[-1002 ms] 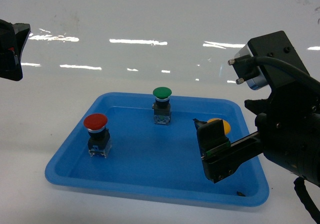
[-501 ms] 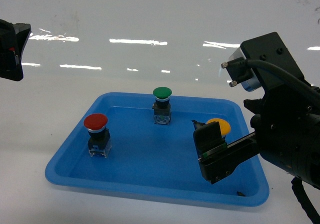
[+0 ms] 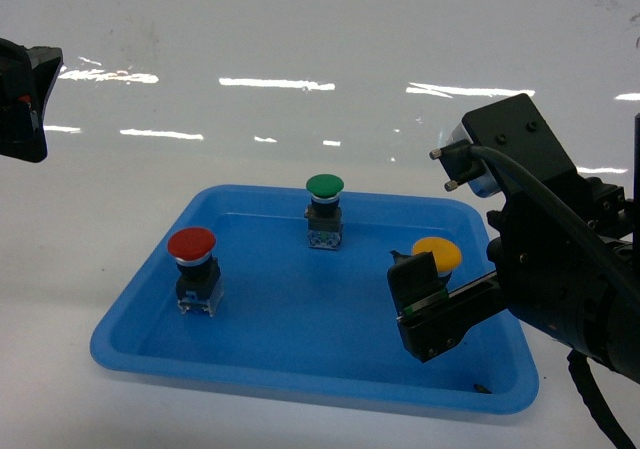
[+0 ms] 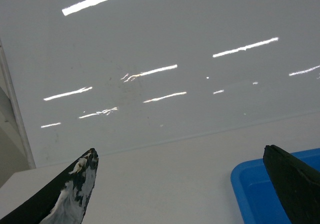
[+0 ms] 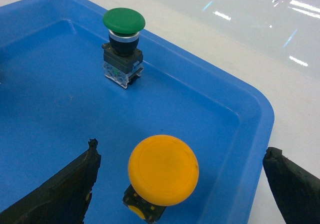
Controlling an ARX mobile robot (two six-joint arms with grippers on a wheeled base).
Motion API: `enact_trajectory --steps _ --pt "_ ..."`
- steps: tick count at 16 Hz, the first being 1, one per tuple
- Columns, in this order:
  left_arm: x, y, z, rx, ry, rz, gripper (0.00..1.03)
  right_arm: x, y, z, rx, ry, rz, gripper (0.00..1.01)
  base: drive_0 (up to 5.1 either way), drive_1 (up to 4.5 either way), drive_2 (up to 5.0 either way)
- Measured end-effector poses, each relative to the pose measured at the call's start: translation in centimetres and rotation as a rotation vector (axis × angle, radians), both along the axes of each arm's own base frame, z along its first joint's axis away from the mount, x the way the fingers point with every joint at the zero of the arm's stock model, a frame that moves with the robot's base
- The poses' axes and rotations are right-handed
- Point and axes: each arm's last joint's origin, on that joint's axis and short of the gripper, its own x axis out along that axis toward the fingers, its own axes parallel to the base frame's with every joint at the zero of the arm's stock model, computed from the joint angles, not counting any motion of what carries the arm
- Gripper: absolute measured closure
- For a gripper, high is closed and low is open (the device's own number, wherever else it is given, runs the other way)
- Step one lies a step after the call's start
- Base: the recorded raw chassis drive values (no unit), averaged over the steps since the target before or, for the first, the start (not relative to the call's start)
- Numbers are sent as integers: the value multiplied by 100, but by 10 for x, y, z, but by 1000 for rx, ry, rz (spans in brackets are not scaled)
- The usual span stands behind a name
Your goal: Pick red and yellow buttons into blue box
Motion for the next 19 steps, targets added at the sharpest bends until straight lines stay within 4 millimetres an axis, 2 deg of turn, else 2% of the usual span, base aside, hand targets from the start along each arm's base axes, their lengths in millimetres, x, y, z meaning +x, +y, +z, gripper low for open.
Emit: enact_trajectory --steps 10,19 --pt "0 0 0 0 1 0 5 13 0 -15 -13 42 0 3 0 0 0" --pt "0 0 0 0 0 0 5 23 3 -17 -10 46 9 3 0 0 0"
